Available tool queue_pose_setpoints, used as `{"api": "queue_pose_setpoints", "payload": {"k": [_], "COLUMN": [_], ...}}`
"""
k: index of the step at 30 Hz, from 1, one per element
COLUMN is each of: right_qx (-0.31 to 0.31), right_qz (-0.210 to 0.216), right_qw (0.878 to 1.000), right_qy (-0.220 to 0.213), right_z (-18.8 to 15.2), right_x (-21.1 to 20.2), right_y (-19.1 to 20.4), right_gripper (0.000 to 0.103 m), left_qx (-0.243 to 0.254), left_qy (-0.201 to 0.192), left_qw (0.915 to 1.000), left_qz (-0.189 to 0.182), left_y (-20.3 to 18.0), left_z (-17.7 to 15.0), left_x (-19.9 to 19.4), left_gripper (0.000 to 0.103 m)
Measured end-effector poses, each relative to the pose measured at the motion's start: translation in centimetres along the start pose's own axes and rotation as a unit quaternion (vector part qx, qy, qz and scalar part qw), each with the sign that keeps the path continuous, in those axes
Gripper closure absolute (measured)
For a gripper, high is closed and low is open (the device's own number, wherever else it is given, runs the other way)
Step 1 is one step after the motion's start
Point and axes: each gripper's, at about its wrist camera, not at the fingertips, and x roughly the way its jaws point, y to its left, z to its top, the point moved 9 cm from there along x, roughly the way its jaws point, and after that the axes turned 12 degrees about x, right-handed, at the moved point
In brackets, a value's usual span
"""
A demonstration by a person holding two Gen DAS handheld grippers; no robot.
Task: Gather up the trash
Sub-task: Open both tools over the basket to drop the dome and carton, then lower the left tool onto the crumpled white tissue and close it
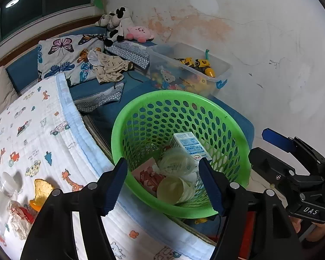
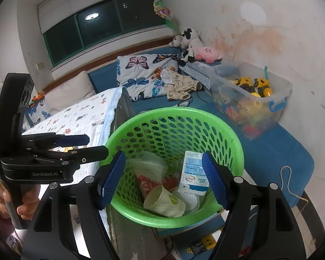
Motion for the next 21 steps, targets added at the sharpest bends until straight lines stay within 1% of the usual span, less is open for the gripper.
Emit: {"api": "queue_pose_setpoints", "payload": {"k": [4, 9, 17, 19, 21], "right_qx": [-0.004, -0.011, -0.031, -0.034, -0.039], "right_qz": [0.006, 0.015, 0.035, 0.040, 0.044], "right_qw": [1.000, 1.000, 0.999, 0.998, 0.998], "right_qy": [0.003, 0.009, 0.022, 0.025, 0.028], "right_z": [-0.4, -1.0, -2.0, -2.2, -2.3], "right_x": [-0.1, 0.2, 1.1, 1.4, 1.6], "right_y": [0.6, 1.9, 5.0, 5.7, 6.5], "right_gripper": [0.030, 0.029, 0.029, 0.029, 0.029], "left_qx": [-0.004, -0.017, -0.056, -0.069, -0.081], "left_qy": [-0.005, -0.011, -0.010, -0.011, -0.011], "left_qw": [0.9999, 0.9994, 0.9945, 0.9923, 0.9888], "left_qz": [0.009, 0.030, 0.088, 0.103, 0.125], "left_y": [0.6, 2.8, 8.4, 9.9, 11.6], "left_z": [-0.5, -1.9, -5.8, -6.8, -7.9], "left_x": [-0.8, -2.7, -5.8, -6.7, -7.5], "left_gripper": [0.037, 0.037, 0.037, 0.037, 0.037]}}
